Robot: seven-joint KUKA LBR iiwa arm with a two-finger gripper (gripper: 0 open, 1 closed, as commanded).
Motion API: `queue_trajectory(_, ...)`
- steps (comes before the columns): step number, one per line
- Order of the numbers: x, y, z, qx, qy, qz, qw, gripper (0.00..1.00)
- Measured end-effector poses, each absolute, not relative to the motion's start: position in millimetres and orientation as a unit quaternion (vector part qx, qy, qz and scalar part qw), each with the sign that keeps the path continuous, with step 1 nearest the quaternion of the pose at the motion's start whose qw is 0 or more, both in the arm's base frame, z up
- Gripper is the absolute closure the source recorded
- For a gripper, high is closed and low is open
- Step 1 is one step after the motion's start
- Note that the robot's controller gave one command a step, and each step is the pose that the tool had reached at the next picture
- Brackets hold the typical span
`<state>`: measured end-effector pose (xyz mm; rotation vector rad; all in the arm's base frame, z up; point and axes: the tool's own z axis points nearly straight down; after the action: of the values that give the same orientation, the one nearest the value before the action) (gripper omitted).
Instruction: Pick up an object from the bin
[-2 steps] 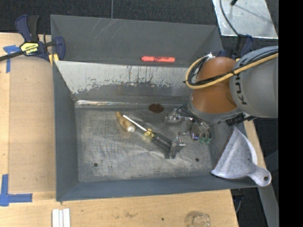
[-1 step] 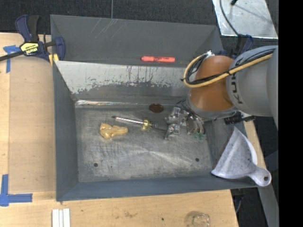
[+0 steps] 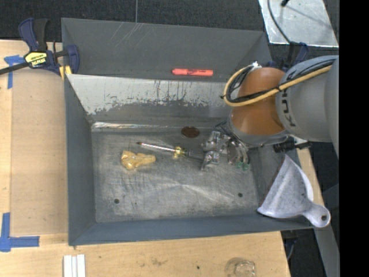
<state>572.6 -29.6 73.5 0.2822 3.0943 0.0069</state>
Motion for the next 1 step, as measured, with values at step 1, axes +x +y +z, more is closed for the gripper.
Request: queue_trajectory(1,571.3,-29.8,77.5,0.094,0.996,0.001,0.01,1.0)
